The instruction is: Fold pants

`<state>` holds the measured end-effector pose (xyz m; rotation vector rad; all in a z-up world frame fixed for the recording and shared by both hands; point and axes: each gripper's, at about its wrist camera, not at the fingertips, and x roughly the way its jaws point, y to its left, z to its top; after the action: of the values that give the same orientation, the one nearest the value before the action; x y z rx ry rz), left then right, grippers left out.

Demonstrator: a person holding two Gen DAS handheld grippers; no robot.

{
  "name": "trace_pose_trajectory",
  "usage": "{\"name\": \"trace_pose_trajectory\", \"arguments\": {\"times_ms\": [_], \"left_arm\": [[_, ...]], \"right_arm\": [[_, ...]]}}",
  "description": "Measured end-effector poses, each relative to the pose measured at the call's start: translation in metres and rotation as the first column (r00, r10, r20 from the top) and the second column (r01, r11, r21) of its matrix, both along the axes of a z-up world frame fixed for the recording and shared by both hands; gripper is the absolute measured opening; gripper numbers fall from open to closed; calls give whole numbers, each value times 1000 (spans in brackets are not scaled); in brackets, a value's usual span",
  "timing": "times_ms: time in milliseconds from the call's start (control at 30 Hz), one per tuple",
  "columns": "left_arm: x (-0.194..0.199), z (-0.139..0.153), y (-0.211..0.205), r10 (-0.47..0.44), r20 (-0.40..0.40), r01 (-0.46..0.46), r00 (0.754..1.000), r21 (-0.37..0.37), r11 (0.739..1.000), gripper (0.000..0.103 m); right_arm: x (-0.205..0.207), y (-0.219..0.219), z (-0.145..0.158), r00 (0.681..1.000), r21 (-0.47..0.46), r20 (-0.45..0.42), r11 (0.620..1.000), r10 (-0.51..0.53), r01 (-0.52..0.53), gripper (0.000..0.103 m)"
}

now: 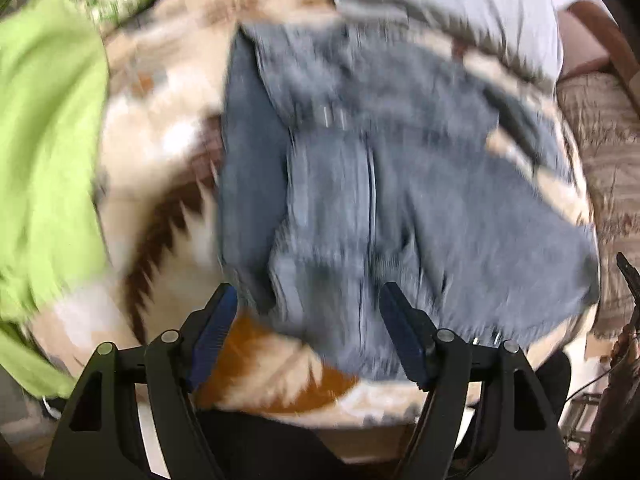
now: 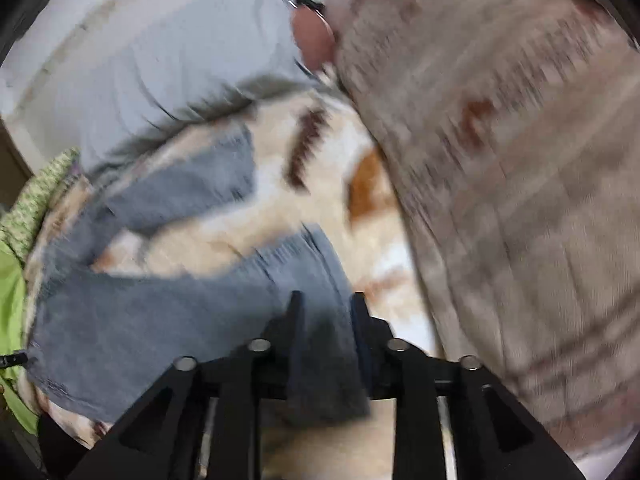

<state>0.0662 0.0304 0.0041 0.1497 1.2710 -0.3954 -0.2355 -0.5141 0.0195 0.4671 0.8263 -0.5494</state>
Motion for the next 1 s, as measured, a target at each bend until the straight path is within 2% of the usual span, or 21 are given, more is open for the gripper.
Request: {"name": "trace_pose_trajectory", "arguments": {"times_ms": [33,67,167,267,333,433,467,500,533,600,633,700,767,867,933,967,1000], "left_arm": [[15,10,-2,14,25,-14,1000,-2,1000,78],[26,12,-3,23,31,-23,999,-2,1000,82],[72,5,-21,54,-3,-54,999,-5,999,82],[113,-22,-47,104,-74,-105,992,-10,994,82],[122,-28,-52,125,-97,-127,987,-7,992,82],[140,-49,-63,155,-135,-156,979,3,988,82],[145,-56,-67,156,-152,-157,976,4,988,82],[147,-60,-71,150,-156,-151,976,5,989,82],[147,-62,-77,134,-148,-133,980,12,991,82],[146,-60,-90,95,-110,-91,989,38,995,82],[145,-58,-95,75,-79,-73,994,29,997,82],[146,-56,-104,67,-46,-65,997,36,997,82],[150,-66,-112,71,-38,-68,997,82,994,82],[156,-82,-118,71,-54,-64,996,132,989,82],[155,-77,-115,57,-56,-51,997,113,992,82],[155,-71,-111,46,-66,-41,997,83,996,82],[155,-63,-106,40,-61,-37,997,55,998,82]], "right_arm": [[15,-1,4,1000,19,22,1000,20,-20,46],[29,-4,5,998,46,43,998,37,-39,47],[89,-20,-2,995,130,73,988,71,-81,49],[145,-33,-27,996,167,26,982,82,-85,51],[173,-46,-47,998,188,-9,980,70,-67,51],[197,-60,-79,997,224,-65,974,48,-32,51],[204,-59,-87,995,245,-62,968,75,-58,50],[210,-56,-92,991,238,-75,967,111,-91,34],[219,-48,-95,978,181,-129,974,164,-139,17],[231,-34,-86,952,55,-192,971,238,-232,16],[233,-35,-78,952,14,-192,971,238,-240,16],[234,-52,-62,967,-37,-166,979,193,-202,16],[238,-71,-64,972,-29,-177,987,153,-161,16],[252,-77,-95,937,26,-314,988,155,-155,21],[247,-76,-87,944,13,-285,986,164,-167,26],[243,-79,-78,955,40,-237,983,182,-177,31],[239,-83,-69,965,58,-185,982,187,-179,43]]}}
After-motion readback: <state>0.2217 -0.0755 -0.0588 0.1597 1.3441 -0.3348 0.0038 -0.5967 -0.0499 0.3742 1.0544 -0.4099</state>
